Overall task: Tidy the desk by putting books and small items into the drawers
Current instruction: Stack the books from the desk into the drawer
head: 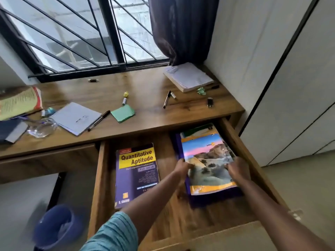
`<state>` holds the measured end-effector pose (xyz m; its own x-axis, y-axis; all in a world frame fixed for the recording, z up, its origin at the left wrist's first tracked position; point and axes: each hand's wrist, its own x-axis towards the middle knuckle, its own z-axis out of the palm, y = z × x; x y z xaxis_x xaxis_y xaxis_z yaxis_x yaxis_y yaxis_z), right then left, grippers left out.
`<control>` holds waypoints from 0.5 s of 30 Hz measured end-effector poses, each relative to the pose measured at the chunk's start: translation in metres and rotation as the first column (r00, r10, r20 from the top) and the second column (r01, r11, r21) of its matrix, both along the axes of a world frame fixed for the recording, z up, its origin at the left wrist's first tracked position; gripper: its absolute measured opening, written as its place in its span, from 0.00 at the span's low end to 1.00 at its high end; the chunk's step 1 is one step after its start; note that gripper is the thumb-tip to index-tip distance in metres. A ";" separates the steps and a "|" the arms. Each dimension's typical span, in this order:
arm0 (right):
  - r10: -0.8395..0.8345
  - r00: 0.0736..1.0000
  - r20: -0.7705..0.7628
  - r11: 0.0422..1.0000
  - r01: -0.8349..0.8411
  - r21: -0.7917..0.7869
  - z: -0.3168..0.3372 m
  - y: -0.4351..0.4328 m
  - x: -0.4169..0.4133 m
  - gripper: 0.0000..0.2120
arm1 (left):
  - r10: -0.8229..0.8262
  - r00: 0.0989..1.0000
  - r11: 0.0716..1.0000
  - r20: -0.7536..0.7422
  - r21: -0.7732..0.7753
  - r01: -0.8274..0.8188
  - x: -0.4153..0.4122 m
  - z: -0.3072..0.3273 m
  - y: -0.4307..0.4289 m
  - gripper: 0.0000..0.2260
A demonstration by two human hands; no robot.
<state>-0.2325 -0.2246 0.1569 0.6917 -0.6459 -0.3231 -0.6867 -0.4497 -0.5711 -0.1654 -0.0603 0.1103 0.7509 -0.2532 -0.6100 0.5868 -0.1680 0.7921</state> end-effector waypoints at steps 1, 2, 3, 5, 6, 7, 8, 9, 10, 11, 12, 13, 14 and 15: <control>0.006 1.000 -0.022 1.000 -0.006 -0.018 -0.002 -0.005 0.008 0.15 | 0.011 1.000 0.999 -0.010 0.053 -0.010 0.007 -0.009 -0.007 0.08; 0.016 0.999 -0.037 0.999 -0.017 -0.041 -0.005 -0.010 0.017 0.15 | 0.030 0.999 0.997 -0.016 0.076 -0.028 0.018 -0.029 -0.016 0.09; 0.030 0.998 -0.049 0.997 -0.033 -0.068 -0.006 -0.014 0.025 0.15 | 0.040 0.999 0.995 -0.029 0.094 -0.037 0.026 -0.040 -0.024 0.14; 0.057 0.996 -0.066 0.988 -0.066 -0.140 -0.010 -0.021 0.041 0.15 | 0.061 0.998 0.988 -0.032 0.144 -0.056 0.041 -0.058 -0.039 0.18; 0.062 0.995 -0.080 0.983 -0.075 -0.170 -0.011 -0.025 0.049 0.15 | 0.065 0.998 0.982 -0.014 0.177 -0.062 0.047 -0.056 -0.047 0.16; 0.058 0.993 -0.104 0.979 -0.077 -0.189 -0.011 -0.028 0.055 0.15 | 0.050 0.999 0.970 0.002 0.236 -0.049 0.046 -0.038 -0.050 0.16; 0.066 0.990 -0.125 0.975 -0.091 -0.205 -0.013 -0.032 0.061 0.15 | 0.019 0.999 0.953 0.027 0.303 -0.026 0.045 -0.018 -0.052 0.16; 0.086 0.985 -0.147 0.970 -0.117 -0.214 -0.014 -0.034 0.064 0.15 | -0.033 0.998 0.929 0.046 0.369 0.014 0.046 -0.008 -0.053 0.16; 0.119 0.978 -0.173 0.963 -0.156 -0.220 -0.018 -0.036 0.068 0.15 | -0.083 0.995 0.899 0.052 0.435 0.052 0.049 -0.006 -0.058 0.17; 0.145 0.968 -0.204 0.955 -0.191 -0.228 -0.020 -0.037 0.070 0.15 | -0.132 0.990 0.869 0.057 0.486 0.087 0.052 -0.004 -0.062 0.18; 0.156 0.957 -0.244 0.947 -0.215 -0.239 -0.024 -0.038 0.071 0.15 | -0.166 0.985 0.844 0.045 0.523 0.119 0.053 -0.004 -0.067 0.19; 0.153 0.947 -0.283 0.942 -0.227 -0.249 -0.027 -0.039 0.072 0.15 | -0.177 0.984 0.830 0.027 0.541 0.134 0.053 -0.005 -0.071 0.20; 0.146 0.937 -0.319 0.936 -0.235 -0.262 -0.030 -0.038 0.072 0.15 | -0.192 0.981 0.808 0.021 0.570 0.146 0.053 -0.007 -0.073 0.21; 0.145 0.923 -0.357 0.928 -0.251 -0.274 -0.032 -0.037 0.074 0.15 | -0.230 0.973 0.781 0.014 0.600 0.175 0.052 -0.008 -0.075 0.22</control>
<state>-0.1586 -0.2612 0.1248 0.7067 -0.6103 -0.3578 -0.6872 -0.7125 -0.1418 -0.1130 -0.1358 0.1026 0.7772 -0.0156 -0.6291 0.4236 -0.7263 0.5413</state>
